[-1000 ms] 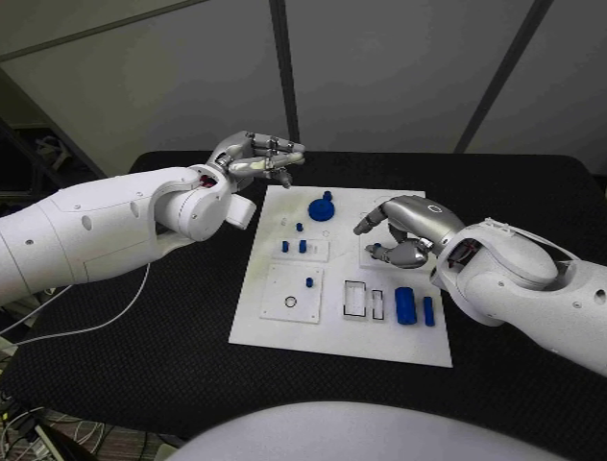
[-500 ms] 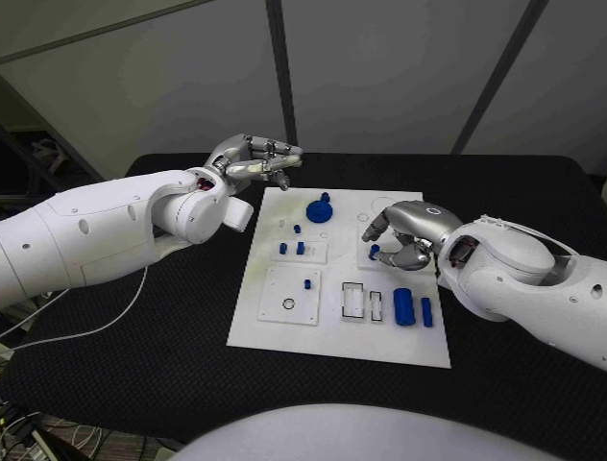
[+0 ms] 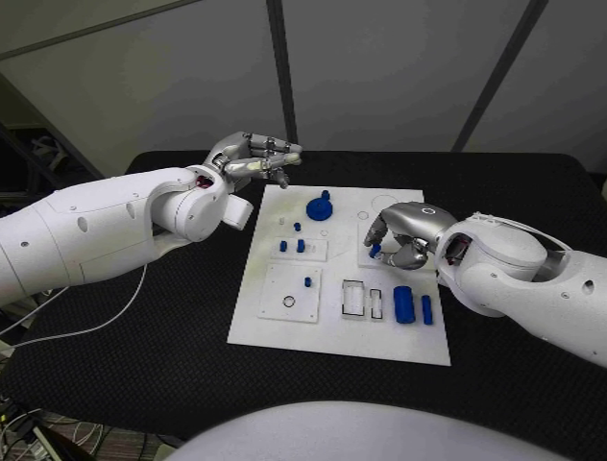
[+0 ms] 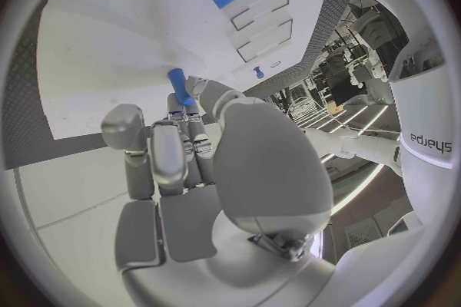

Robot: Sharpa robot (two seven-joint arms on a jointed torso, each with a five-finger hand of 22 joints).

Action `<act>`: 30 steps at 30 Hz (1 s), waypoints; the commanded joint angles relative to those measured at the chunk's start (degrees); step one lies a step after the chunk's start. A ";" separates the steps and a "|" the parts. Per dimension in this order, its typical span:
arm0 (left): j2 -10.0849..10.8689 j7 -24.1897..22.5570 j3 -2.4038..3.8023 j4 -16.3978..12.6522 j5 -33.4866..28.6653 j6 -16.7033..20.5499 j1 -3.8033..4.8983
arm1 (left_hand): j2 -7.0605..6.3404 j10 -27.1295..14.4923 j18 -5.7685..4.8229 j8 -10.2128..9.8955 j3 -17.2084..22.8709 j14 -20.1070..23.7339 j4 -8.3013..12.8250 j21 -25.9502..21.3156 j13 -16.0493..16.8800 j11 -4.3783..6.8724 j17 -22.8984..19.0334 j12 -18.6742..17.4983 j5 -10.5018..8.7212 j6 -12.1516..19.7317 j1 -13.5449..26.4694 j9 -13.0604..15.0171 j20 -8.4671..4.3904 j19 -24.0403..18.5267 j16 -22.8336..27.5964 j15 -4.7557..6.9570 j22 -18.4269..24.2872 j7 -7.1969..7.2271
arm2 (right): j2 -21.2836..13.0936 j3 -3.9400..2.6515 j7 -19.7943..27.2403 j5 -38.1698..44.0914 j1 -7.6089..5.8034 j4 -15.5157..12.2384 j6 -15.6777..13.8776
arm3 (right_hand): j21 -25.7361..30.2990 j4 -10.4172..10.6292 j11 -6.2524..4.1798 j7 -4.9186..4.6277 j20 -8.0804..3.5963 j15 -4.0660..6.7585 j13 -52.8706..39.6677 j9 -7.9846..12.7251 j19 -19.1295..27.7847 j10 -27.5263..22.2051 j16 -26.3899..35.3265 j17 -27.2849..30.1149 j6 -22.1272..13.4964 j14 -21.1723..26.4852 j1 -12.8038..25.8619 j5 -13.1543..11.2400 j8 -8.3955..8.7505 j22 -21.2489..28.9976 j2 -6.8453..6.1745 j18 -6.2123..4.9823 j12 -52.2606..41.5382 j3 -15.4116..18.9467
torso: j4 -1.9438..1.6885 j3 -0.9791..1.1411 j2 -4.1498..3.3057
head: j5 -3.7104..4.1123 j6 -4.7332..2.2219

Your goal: Assemble the parts on the task board

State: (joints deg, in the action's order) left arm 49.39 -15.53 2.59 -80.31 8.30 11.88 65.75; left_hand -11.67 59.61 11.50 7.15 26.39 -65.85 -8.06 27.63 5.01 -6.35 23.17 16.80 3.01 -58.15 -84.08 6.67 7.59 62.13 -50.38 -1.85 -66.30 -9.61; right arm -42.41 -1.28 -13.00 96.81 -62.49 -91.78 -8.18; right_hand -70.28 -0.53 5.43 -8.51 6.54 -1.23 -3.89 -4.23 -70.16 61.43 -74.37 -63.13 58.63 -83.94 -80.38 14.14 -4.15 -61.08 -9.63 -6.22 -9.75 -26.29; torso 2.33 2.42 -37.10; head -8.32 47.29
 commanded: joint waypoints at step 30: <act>0.14 -0.02 0.04 -0.11 -0.18 -0.71 0.08 | 0.68 -0.48 -1.08 0.39 -0.43 0.36 0.05 -0.29 0.08 0.02 -0.05 0.19 -0.16 -0.32 0.06 -0.09 -0.03 -0.41 0.31 0.02 0.05 -0.13 | 0.15 -0.03 -1.64 3.54 -0.08 -0.79 -6.64 | -4.55 -0.91 -2.32 1.08 -1.63 2.58 -2.41 -1.26 -4.40 8.81 -1.73 -1.60 7.29 -1.93 -2.93 -1.26 -3.18 -5.84 3.68 0.89 -4.92 -1.53 | 0.04 0.05 0.08 | -0.12 0.30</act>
State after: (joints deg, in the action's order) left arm 49.49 -15.40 2.59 -80.35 8.30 11.77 65.75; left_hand -11.67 59.61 11.50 7.15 26.40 -65.85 -8.06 27.64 5.01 -6.35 23.18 16.80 3.01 -58.15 -84.08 6.67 7.59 62.13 -50.38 -1.85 -66.31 -9.61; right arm -42.12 -1.22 -14.15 98.95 -62.42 -92.29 -11.49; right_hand -74.56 -1.11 5.72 -7.42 4.79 1.05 -5.34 -5.47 -74.15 67.50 -75.81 -64.67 65.39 -83.94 -82.77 12.93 -7.11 -66.86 -6.72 -6.22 -14.32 -27.77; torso 2.37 2.43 -37.06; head -8.40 47.59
